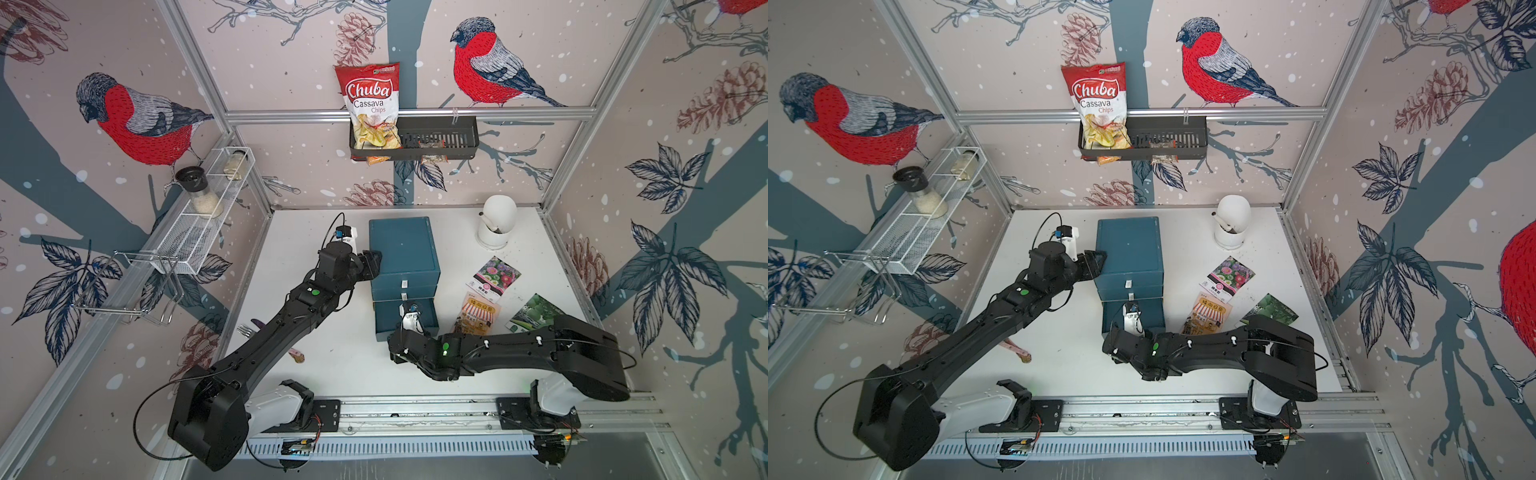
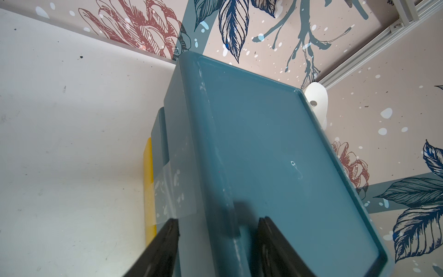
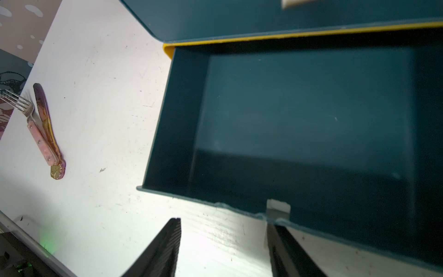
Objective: Take the seed bags out of the drawer
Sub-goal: Close the drawer of the storage box.
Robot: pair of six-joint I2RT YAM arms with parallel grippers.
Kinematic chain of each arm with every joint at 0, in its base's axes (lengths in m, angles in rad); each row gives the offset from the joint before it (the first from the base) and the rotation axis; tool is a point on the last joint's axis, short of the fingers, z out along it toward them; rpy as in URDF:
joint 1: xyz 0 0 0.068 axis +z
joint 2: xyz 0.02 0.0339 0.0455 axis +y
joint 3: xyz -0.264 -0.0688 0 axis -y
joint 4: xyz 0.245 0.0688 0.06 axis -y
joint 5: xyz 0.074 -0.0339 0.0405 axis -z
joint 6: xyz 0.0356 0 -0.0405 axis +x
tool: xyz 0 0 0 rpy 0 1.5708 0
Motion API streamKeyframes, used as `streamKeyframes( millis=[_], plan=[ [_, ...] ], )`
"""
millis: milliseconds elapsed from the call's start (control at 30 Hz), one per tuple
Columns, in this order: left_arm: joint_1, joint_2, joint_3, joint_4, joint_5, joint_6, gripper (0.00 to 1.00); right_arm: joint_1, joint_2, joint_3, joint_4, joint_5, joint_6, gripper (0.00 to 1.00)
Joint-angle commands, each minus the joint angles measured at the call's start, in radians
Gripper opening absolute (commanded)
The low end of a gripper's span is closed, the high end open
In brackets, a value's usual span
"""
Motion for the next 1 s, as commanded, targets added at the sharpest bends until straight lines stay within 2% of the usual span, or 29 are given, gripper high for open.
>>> streamKeyframes(
  millis=[0, 233, 367, 533, 633, 767, 967],
  plan=[
    [0.004, 0.014, -0.011, -0.184, 0.006, 0.024, 0.57, -0.011, 0.011, 0.001, 0.058, 0.013, -0.025, 0.62],
    [0.004, 0.038, -0.014, -0.206, 0.013, 0.058, 0.51, -0.041, 0.020, 0.002, 0.150, -0.004, -0.111, 0.64],
    [0.003, 0.036, -0.032, -0.192, 0.019, 0.061, 0.48, -0.063, 0.013, -0.015, 0.195, 0.056, -0.142, 0.64],
    [0.004, 0.024, -0.042, -0.194, 0.022, 0.074, 0.46, -0.074, 0.036, -0.043, 0.312, 0.074, -0.199, 0.64],
    [0.004, 0.015, -0.049, -0.192, 0.027, 0.082, 0.45, -0.085, 0.076, -0.045, 0.359, 0.105, -0.203, 0.64],
    [0.003, 0.019, -0.049, -0.197, 0.031, 0.090, 0.45, -0.071, 0.118, -0.079, 0.498, 0.227, -0.238, 0.65],
    [0.003, 0.031, -0.053, -0.197, 0.053, 0.100, 0.45, -0.079, 0.154, -0.044, 0.530, 0.292, -0.314, 0.67]
  ],
)
